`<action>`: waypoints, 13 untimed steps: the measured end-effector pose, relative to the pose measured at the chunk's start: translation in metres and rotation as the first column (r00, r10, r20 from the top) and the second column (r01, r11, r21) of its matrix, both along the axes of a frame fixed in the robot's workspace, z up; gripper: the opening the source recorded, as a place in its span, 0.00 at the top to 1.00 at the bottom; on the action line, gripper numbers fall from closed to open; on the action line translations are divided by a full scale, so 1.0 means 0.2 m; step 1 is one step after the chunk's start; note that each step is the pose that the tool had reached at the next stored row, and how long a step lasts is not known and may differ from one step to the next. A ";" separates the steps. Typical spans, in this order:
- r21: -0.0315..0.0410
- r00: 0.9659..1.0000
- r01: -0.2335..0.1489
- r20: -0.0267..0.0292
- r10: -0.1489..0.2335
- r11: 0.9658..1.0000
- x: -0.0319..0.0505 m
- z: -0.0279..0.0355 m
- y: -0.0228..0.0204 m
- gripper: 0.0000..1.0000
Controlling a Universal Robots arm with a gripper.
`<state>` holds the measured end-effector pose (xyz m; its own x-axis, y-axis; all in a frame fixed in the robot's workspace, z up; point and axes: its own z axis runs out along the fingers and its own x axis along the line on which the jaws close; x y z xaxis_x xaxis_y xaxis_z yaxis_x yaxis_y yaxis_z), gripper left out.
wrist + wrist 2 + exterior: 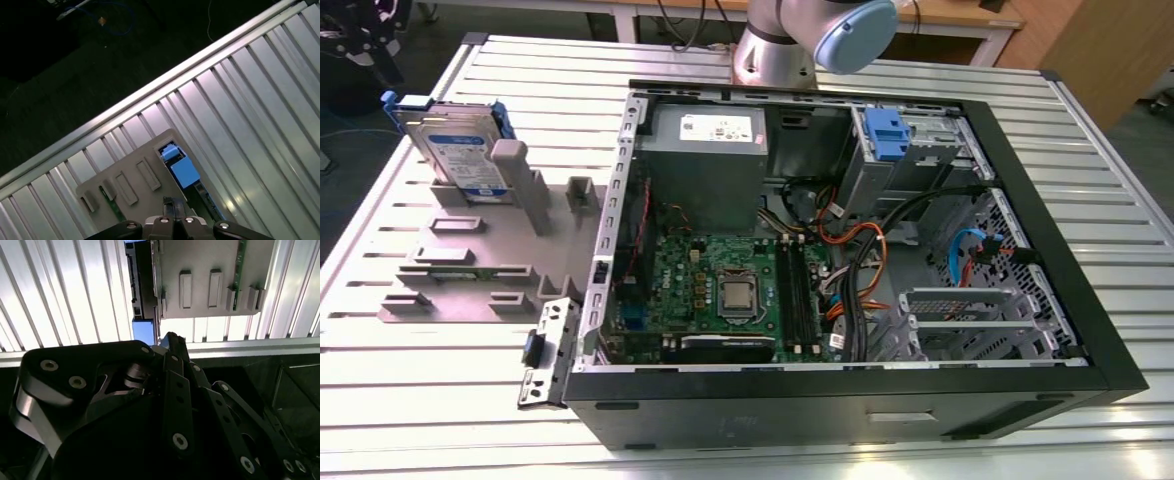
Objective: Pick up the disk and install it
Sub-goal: 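Pick up the disk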
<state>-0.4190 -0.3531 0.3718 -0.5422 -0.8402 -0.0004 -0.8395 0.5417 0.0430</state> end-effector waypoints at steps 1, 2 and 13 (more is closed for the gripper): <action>0.000 1.000 -0.014 0.000 0.014 1.000 0.000 0.000 0.000 0.89; 0.000 1.000 -0.027 0.000 0.027 1.000 0.000 0.000 0.000 0.89; 0.000 0.984 -0.179 0.000 0.179 0.984 0.000 0.000 0.000 0.89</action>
<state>-0.4190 -0.3531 0.3718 -0.3835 -0.9235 -0.0004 -0.9227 0.3831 0.0430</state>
